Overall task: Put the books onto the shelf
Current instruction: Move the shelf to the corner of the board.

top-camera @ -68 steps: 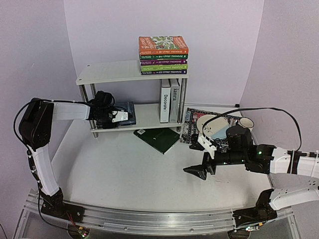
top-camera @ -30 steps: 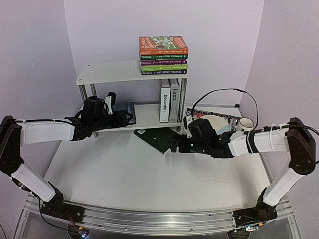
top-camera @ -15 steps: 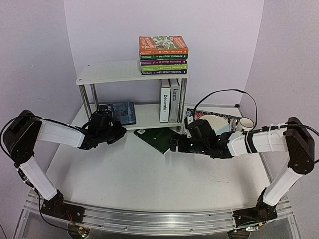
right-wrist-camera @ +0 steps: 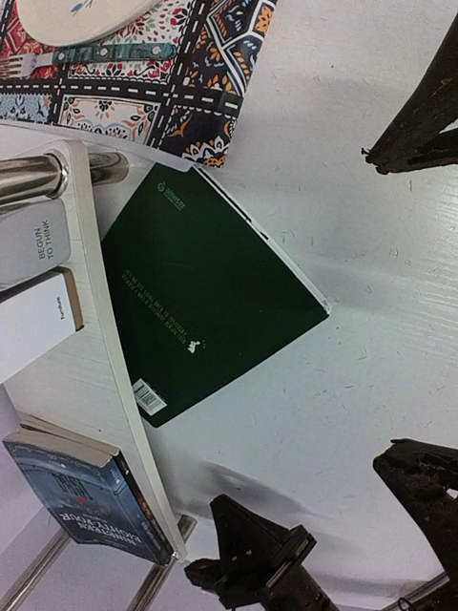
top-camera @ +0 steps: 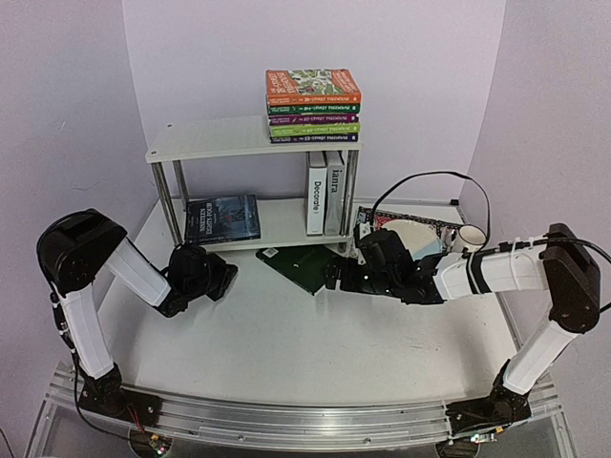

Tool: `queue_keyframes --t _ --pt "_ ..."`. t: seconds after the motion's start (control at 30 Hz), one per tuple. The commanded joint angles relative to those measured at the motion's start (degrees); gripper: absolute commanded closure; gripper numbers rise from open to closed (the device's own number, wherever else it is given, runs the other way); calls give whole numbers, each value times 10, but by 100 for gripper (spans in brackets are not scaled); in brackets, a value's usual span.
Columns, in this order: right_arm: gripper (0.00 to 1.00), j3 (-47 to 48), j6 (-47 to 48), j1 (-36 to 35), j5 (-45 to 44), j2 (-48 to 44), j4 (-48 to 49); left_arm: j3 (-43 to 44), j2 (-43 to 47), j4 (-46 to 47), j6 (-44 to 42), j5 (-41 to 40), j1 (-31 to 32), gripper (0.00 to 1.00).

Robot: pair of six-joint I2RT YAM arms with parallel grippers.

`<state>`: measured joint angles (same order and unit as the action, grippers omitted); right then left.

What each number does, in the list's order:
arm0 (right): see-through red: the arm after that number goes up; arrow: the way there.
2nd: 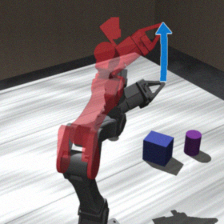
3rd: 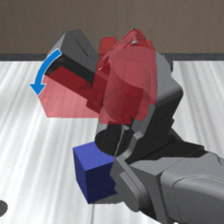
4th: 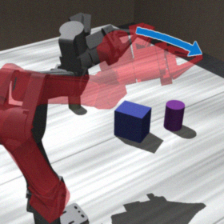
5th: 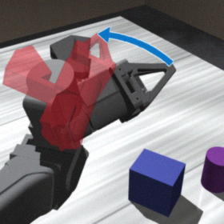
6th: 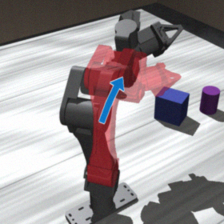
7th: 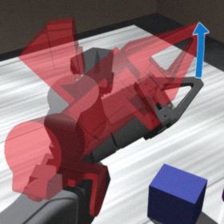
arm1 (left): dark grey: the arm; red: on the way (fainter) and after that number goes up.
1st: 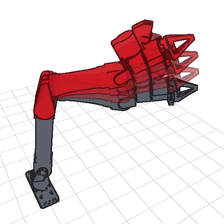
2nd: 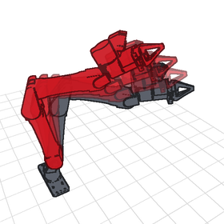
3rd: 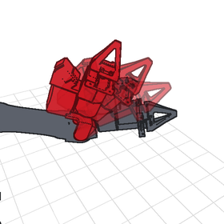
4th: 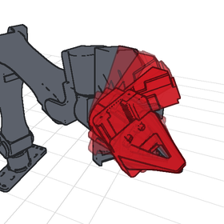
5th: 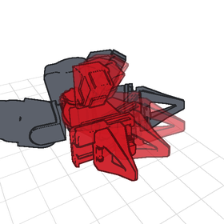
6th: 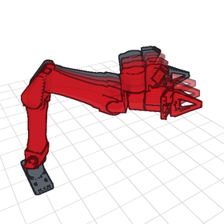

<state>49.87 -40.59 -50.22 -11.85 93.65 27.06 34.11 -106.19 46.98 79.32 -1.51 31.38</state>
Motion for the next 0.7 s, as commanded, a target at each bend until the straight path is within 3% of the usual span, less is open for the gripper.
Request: queue_keyframes --t 0.0,0.67 --pt "2 -5 -9 0 -15 1 13 4 -47 155 97 10 -1 100" --pt "2 -22 -12 0 -27 -6 13 99 -171 170 141 -34 -11 100"
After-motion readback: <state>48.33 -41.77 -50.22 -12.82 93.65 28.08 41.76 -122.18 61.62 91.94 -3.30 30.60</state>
